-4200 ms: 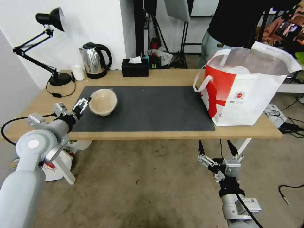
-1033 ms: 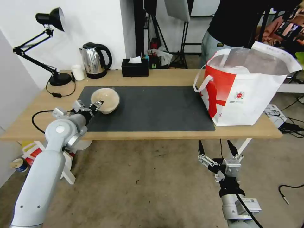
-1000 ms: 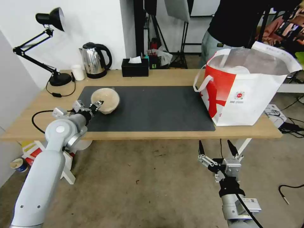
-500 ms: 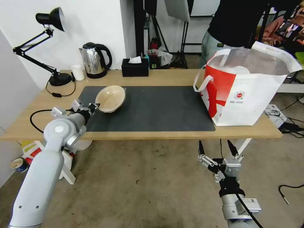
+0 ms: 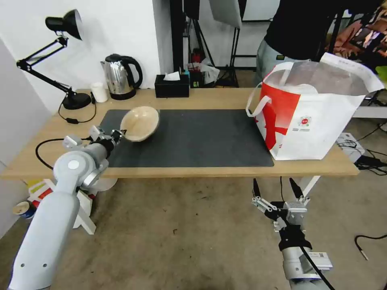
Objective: Pick up the trash from the table and place it into the takeout bag.
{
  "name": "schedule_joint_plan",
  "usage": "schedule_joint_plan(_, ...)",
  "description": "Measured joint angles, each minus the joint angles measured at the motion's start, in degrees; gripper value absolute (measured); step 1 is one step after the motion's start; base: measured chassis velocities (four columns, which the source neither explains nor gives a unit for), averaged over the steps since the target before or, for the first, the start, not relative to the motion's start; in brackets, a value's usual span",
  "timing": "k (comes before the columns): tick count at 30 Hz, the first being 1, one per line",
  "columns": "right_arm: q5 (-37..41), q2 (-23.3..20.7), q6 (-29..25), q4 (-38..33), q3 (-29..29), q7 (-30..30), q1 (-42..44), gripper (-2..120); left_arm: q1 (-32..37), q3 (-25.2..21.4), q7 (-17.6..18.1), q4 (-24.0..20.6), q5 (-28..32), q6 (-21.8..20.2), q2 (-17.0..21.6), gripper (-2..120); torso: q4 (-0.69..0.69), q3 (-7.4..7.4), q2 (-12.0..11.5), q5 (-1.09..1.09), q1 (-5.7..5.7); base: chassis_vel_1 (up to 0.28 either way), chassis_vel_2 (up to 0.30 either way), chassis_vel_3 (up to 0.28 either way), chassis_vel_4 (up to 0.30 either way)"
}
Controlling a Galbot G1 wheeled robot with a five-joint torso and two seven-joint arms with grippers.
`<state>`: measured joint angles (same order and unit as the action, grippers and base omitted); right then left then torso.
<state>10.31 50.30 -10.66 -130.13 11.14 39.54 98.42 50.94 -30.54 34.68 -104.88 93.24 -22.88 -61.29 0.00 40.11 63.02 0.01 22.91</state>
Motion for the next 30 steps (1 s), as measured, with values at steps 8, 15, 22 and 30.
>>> schedule_joint_plan(8, 0.0, 0.0, 0.0, 0.0, 0.0, 0.0, 0.0, 100, -2.2, 0.7, -2.4, -2.0, 2.2, 0.8, 2.4, 0, 0.00, 0.00, 0.0, -0.01, 0.00, 0.000, 0.000, 0.000, 0.000)
schedule_joint_plan(15, 0.0, 0.0, 0.0, 0.0, 0.0, 0.0, 0.0, 100, -4.3, 1.7, -6.4, -2.6, 3.1, 1.4, 4.8, 0, 0.00, 0.00, 0.0, -0.02, 0.00, 0.000, 0.000, 0.000, 0.000)
schedule_joint_plan(22, 0.0, 0.0, 0.0, 0.0, 0.0, 0.0, 0.0, 100, -10.8, 6.2, -13.9, -0.8, 4.4, 1.6, 9.0, 0, 0.00, 0.00, 0.0, -0.01, 0.00, 0.000, 0.000, 0.000, 0.000)
schedule_joint_plan(30, 0.0, 0.0, 0.0, 0.0, 0.0, 0.0, 0.0, 100, -19.7, 13.8, -18.0, 2.3, 5.2, 1.7, 9.6, 0, 0.00, 0.00, 0.0, 0.00, 0.00, 0.000, 0.000, 0.000, 0.000)
